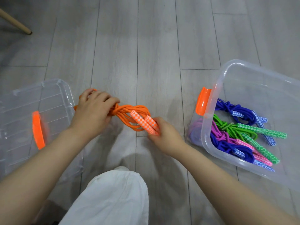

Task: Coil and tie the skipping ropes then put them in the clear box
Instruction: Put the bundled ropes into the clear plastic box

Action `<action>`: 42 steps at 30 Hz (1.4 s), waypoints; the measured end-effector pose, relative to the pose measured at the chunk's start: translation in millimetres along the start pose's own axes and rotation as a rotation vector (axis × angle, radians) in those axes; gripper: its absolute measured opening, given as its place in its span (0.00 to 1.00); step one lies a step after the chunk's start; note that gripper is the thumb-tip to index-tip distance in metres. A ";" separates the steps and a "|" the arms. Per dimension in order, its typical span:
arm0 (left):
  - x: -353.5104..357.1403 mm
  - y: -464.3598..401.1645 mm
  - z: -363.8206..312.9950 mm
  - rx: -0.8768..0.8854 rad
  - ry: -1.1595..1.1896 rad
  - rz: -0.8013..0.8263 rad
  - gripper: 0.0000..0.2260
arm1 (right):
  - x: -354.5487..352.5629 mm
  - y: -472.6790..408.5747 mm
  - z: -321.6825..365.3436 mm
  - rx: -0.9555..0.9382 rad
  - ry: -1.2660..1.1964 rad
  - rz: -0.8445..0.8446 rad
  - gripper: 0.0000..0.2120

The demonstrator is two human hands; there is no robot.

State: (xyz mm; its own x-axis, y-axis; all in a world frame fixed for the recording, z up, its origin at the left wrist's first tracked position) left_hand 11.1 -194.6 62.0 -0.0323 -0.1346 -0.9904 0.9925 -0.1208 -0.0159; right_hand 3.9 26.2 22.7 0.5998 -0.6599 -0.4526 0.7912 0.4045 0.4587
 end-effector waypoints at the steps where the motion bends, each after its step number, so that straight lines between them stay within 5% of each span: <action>1: -9.9 -0.5 3.5 -0.017 0.003 -0.016 0.16 | -3.9 4.9 10.5 -0.003 -0.019 0.021 0.17; 5: -53.0 -16.4 2.9 -0.073 0.040 -0.080 0.17 | -29.7 26.9 48.2 0.018 -0.175 0.040 0.20; 10: -106.4 -44.0 -19.0 -0.153 0.201 -0.109 0.18 | -84.8 54.8 81.7 -0.002 -0.287 0.038 0.10; 16: -149.1 -74.4 -86.7 0.034 0.289 -0.143 0.18 | -182.6 85.5 51.4 0.033 -0.139 0.162 0.10; 21: -152.5 -92.4 -168.2 0.328 0.247 -0.007 0.19 | -245.3 95.2 -20.4 0.174 0.040 0.183 0.10; 29: -128.9 -91.8 -294.4 0.540 0.084 0.190 0.17 | -298.3 116.2 -110.5 0.361 0.356 0.138 0.09; 35: -78.6 -123.6 -346.9 0.614 -0.080 0.343 0.16 | -291.6 109.2 -163.9 0.375 0.530 0.136 0.10; 39: -32.3 -135.1 -364.9 0.601 0.037 0.582 0.16 | -281.4 101.3 -195.5 0.378 0.554 0.120 0.09; 42: -15.8 -142.5 -367.7 0.612 -0.018 0.586 0.16 | -270.9 92.2 -213.8 0.330 0.567 0.128 0.12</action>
State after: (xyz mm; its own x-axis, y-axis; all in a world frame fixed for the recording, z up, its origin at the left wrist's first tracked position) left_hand -86.6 186.4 29.4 0.4605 -0.3565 -0.8129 0.6111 -0.5369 0.5816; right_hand -60.0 377.6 24.1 0.7275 -0.1480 -0.6700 0.6859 0.1832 0.7043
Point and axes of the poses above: each hand's wrist, its own y-axis away from the middle knuckle, its own x-axis out of the palm, z = x × y, the point moved 5 cm from there along -y, towards the middle knuckle, and after that the axes turned 10 degrees about -y, right-handed, at the moved point
